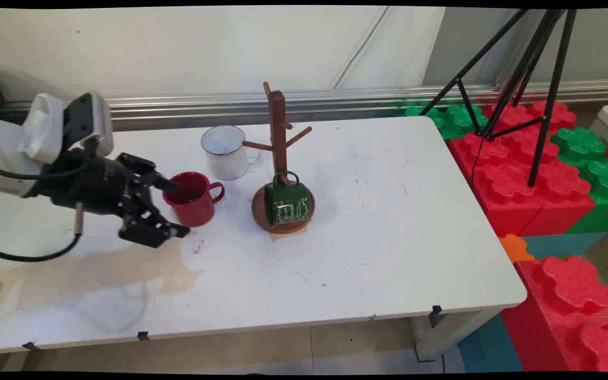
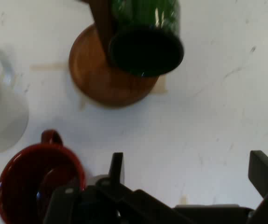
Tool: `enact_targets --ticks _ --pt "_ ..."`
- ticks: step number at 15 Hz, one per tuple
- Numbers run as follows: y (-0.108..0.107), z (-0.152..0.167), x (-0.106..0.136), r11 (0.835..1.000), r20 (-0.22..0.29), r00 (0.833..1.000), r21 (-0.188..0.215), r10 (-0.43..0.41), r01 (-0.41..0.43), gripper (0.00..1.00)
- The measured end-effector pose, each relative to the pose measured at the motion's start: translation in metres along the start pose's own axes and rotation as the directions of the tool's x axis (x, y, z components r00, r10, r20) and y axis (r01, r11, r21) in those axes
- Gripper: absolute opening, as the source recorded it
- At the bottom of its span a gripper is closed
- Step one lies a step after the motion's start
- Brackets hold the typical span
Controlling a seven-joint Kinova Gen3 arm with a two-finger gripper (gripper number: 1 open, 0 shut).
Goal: Pick up the green mug from the rack
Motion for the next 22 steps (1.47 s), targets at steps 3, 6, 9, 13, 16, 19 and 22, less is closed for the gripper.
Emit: enact_targets --ticks 3,6,9,13,16,19,22 --pt "0.007 0.009 0.011 1.000 -0.029 0.999 -0.008 -0.018 0.018 1.00" --pt "0.010 0.020 0.022 1.000 -0.044 0.999 -0.014 -0.024 0.023 1.00" --pt "0.012 0.038 0.038 1.000 -0.049 0.999 -0.020 -0.024 0.024 1.00" --pt "0.011 0.056 0.049 0.999 -0.041 0.999 -0.022 -0.036 0.035 1.00" --pt "0.012 0.072 0.054 0.999 -0.029 0.998 -0.026 -0.047 0.046 1.00" --pt "0.014 0.086 0.058 0.998 -0.018 0.998 -0.028 -0.057 0.056 1.00" --pt "0.017 0.102 0.060 0.997 -0.008 0.997 -0.029 -0.071 0.071 1.00"
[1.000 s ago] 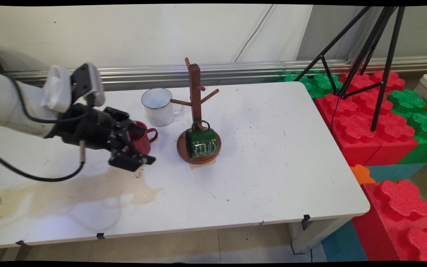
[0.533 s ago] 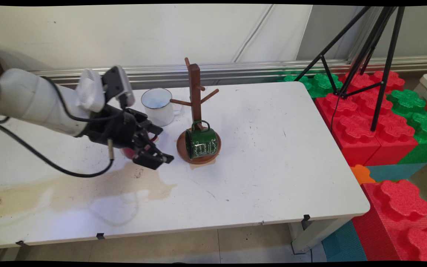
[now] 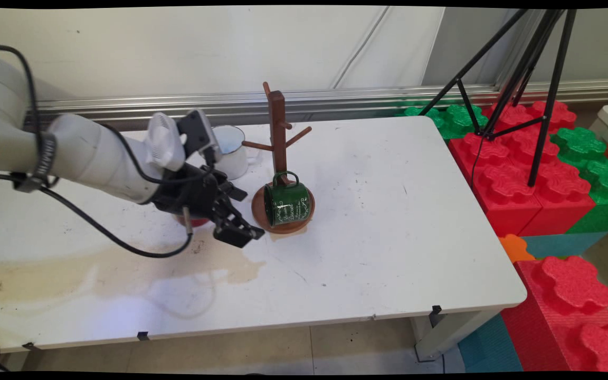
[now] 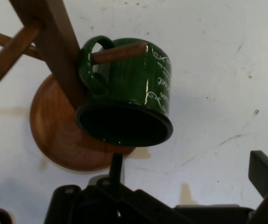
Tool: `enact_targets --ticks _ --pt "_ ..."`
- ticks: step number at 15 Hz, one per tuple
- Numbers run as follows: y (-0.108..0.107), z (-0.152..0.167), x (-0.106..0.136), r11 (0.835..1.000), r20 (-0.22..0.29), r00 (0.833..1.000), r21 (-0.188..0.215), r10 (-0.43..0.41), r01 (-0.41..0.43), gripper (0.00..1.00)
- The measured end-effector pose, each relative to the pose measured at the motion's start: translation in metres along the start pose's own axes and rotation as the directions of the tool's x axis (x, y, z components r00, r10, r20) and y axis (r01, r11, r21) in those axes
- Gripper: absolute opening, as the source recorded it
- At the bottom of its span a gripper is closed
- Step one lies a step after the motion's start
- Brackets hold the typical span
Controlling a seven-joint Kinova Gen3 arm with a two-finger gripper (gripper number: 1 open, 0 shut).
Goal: Pick up the green mug from the rack
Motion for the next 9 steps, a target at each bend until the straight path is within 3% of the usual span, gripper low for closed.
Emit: enact_targets --ticks 9 --pt "0.001 0.036 0.003 1.000 -0.020 1.000 -0.008 -0.018 0.017 1.00"
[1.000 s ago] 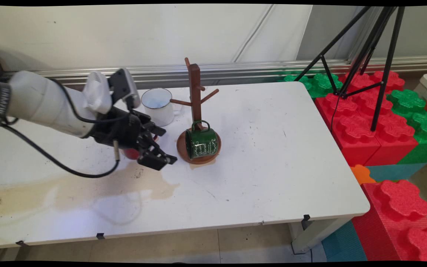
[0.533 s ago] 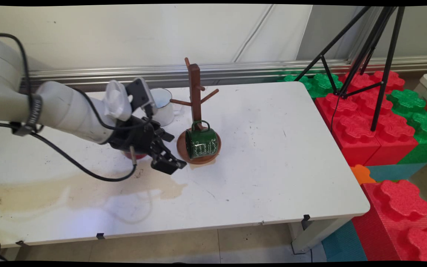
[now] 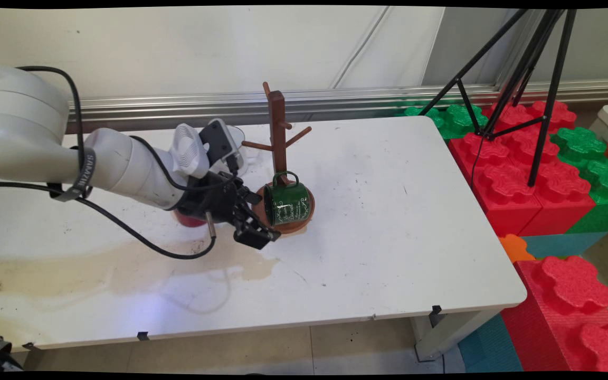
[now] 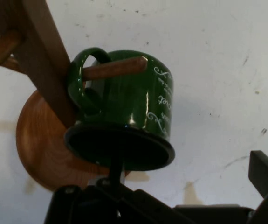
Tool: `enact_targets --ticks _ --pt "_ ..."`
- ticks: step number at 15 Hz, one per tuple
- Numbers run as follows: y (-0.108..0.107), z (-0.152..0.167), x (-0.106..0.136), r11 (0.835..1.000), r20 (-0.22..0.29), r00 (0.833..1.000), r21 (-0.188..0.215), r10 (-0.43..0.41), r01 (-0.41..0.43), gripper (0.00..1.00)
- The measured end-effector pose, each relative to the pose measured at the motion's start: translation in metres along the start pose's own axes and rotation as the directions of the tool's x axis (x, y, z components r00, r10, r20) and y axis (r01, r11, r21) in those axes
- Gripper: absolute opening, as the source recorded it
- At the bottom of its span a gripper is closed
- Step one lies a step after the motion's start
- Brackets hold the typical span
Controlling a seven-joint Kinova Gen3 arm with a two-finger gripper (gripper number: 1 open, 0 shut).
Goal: Pick up the green mug from the rack
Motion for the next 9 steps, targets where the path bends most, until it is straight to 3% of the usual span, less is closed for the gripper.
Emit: enact_targets --ticks 9 --pt "-0.008 0.005 -0.013 1.000 -0.044 0.999 -0.019 0.001 -0.002 1.00"
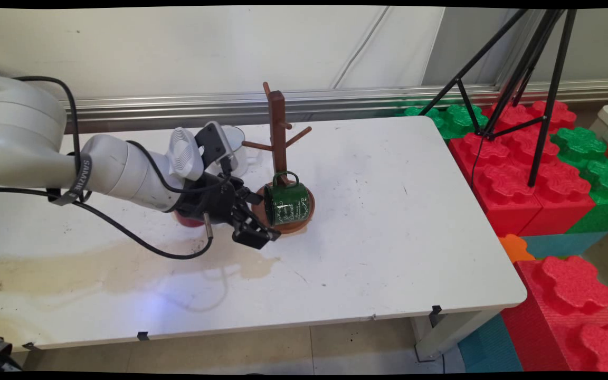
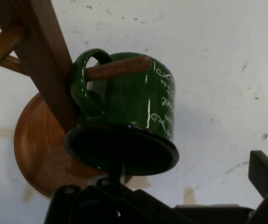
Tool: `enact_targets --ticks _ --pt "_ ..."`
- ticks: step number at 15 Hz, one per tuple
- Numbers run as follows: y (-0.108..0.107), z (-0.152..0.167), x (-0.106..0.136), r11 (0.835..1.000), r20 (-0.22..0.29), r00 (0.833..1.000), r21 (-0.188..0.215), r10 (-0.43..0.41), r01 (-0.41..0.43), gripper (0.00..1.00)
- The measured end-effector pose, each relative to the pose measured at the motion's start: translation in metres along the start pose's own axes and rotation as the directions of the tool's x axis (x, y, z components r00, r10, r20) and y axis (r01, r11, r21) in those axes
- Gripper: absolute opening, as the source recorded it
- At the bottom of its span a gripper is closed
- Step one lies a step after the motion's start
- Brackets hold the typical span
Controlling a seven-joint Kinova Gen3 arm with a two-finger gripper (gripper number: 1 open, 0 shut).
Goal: Pick up the green mug from the rack
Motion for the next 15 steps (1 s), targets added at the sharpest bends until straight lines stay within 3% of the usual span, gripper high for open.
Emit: enact_targets --ticks 15 --pt "-0.010 0.013 -0.012 0.997 -0.116 0.991 -0.057 -0.062 0.056 1.00"
